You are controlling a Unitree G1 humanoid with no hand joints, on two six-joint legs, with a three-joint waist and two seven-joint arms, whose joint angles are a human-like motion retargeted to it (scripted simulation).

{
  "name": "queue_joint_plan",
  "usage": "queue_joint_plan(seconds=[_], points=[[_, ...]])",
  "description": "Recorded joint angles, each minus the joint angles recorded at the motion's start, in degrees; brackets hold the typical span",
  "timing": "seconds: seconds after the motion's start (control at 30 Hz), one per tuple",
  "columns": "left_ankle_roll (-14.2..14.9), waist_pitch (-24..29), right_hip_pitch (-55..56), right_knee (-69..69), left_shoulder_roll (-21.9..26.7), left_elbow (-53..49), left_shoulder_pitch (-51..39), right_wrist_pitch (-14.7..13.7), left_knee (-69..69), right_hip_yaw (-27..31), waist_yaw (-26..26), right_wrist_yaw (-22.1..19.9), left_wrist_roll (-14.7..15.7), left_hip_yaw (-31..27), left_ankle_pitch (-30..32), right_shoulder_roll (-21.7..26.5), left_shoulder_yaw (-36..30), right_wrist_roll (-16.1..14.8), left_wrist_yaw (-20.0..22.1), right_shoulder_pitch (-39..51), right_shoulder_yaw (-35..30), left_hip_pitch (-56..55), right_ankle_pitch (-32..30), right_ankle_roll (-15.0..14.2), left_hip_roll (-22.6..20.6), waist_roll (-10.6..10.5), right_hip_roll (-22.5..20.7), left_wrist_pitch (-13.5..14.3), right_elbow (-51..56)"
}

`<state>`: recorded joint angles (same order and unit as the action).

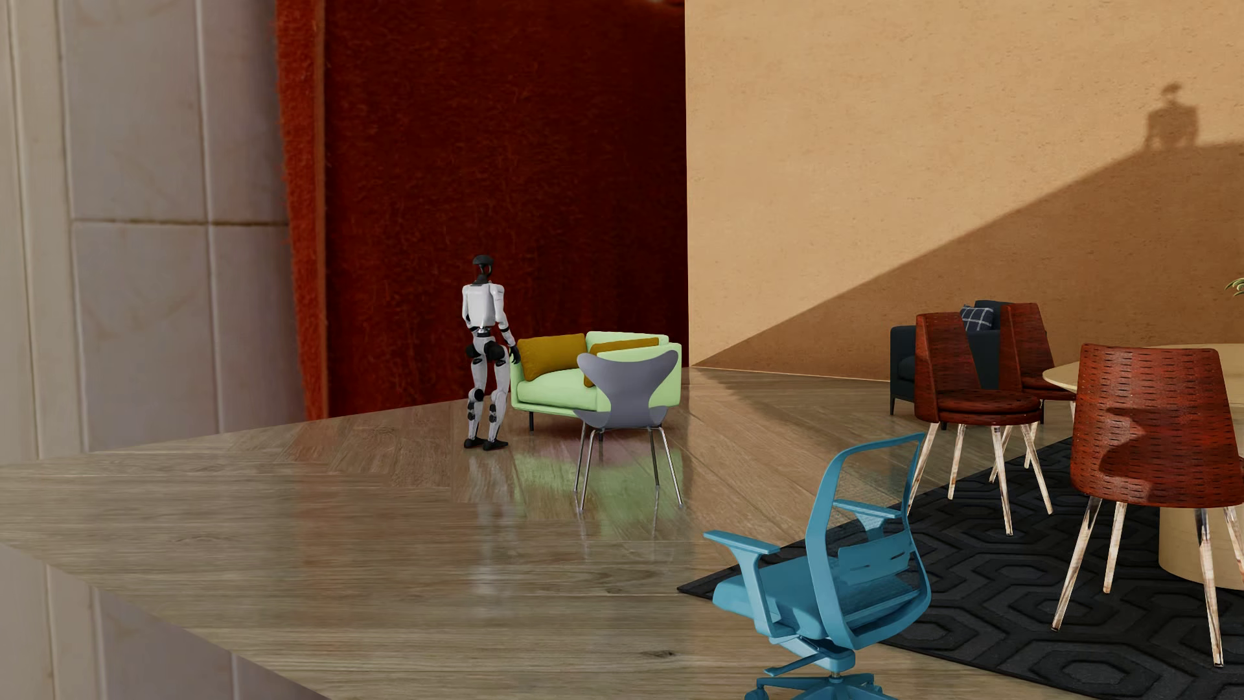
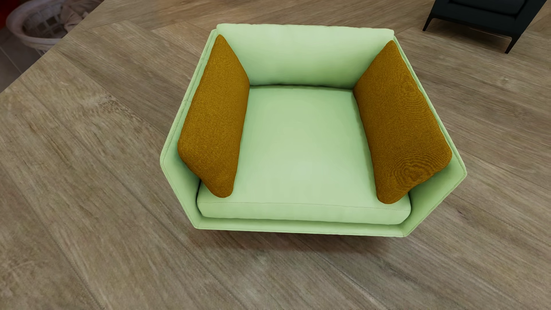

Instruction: Go to the light lime armchair

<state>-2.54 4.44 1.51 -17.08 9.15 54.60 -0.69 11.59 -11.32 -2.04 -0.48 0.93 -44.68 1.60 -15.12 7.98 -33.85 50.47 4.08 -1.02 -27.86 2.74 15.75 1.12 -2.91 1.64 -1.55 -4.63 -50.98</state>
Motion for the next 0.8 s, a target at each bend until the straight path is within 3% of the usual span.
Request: queue_joint_plan(seconds=[0.47, 0.8], points=[[-0.2, 0.2, 0.5, -0.2, 0.7, 0.4, -0.7, 1.5, 0.2, 1.3, 0.0, -0.3, 0.7, 1.6, -0.2, -0.4, 0.5, -0.8, 0.4, -0.1, -0.5, 0.1, -0.6, -0.1, 0.5, 0.1, -0.5, -0.2, 1.0], [-0.6, 0.2, 0.8, -0.8, -0.4, -0.1, 0.0, 0.9, 0.0, 2.3, -0.4, -0.9, 0.7, 2.5, -0.6, -0.8, 0.6, -0.8, 0.1, -0.3, 2.1, 0.2, -0.5, -0.5, 0.5, 0.0, -0.7, -0.7, 1.0]])
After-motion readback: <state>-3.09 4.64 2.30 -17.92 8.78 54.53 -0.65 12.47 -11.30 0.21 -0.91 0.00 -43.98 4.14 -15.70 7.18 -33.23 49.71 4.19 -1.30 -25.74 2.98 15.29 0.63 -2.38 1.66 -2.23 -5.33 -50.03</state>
